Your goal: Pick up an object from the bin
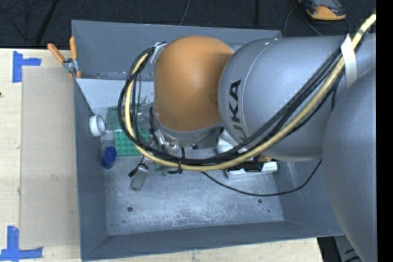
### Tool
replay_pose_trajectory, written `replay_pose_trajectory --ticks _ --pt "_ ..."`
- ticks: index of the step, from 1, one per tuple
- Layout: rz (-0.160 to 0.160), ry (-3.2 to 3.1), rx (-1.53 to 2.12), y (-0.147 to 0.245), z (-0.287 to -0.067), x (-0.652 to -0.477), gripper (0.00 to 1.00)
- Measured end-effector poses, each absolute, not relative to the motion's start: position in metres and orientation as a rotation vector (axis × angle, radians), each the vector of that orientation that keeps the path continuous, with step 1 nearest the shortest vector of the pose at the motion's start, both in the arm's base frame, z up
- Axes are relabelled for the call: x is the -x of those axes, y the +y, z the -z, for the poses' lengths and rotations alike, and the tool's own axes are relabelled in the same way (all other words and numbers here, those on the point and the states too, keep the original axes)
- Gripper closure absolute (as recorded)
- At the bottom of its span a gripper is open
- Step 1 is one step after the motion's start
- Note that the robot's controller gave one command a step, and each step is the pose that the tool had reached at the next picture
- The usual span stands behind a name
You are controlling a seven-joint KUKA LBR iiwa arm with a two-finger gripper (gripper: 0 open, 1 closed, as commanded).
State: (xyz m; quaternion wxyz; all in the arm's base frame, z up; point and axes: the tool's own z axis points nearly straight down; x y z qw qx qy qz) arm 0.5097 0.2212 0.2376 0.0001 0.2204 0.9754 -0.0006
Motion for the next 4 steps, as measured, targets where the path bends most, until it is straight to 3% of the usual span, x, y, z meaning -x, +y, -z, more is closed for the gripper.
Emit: replay_pose_trajectory --ticks 1,2,3,4 --pt "0.005 3.061 -0.702 0.212 -0.144 -0.600 0.00" --pt "0.008 3.039 -0.824 0.212 -0.070 -0.604 0.00" --pt "0.002 3.033 -0.818 0.212 -0.076 -0.606 1.00" --pt "-0.005 3.037 -0.785 0.196 -0.207 -0.556 1.00"
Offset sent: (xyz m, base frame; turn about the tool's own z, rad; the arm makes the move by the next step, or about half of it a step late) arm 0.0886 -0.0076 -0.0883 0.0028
